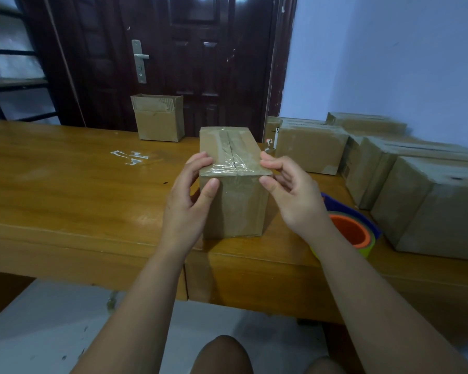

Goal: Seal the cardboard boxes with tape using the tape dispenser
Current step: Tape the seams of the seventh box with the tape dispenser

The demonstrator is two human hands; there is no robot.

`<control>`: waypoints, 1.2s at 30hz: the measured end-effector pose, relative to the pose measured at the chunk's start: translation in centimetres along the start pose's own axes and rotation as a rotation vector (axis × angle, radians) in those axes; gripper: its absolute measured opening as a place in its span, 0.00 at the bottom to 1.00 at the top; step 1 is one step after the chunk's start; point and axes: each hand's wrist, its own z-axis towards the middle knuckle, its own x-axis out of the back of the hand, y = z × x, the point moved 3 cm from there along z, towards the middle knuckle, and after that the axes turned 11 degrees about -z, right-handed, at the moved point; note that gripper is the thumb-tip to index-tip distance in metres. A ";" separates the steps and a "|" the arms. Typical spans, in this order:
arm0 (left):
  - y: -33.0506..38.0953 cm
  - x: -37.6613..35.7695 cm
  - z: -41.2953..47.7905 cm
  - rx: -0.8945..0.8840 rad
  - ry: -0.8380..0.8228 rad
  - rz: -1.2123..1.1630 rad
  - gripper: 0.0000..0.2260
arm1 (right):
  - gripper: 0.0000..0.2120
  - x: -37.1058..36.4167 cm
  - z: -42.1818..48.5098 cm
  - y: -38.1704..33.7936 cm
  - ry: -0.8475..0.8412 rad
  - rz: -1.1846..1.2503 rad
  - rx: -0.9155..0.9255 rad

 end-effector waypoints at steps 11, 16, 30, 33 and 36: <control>1.5 -1.1 -1.0 -0.095 0.194 0.341 0.15 | 0.15 0.8 0.6 -0.3 -0.063 -0.028 -0.126; 3.1 -1.7 -2.4 -0.164 0.138 0.542 0.20 | 0.19 -0.4 -1.0 -2.5 0.201 -0.320 -0.156; 0.9 6.2 1.2 0.509 0.467 -0.070 0.25 | 0.27 -2.4 -2.4 -4.8 -0.095 0.175 -0.448; 0.9 6.3 2.1 0.487 0.421 -0.165 0.22 | 0.29 -2.7 -1.5 -5.1 -0.132 0.113 -0.390; 2.3 6.0 3.3 0.362 0.437 -0.169 0.15 | 0.29 -1.8 0.0 -5.2 -0.085 0.110 -0.299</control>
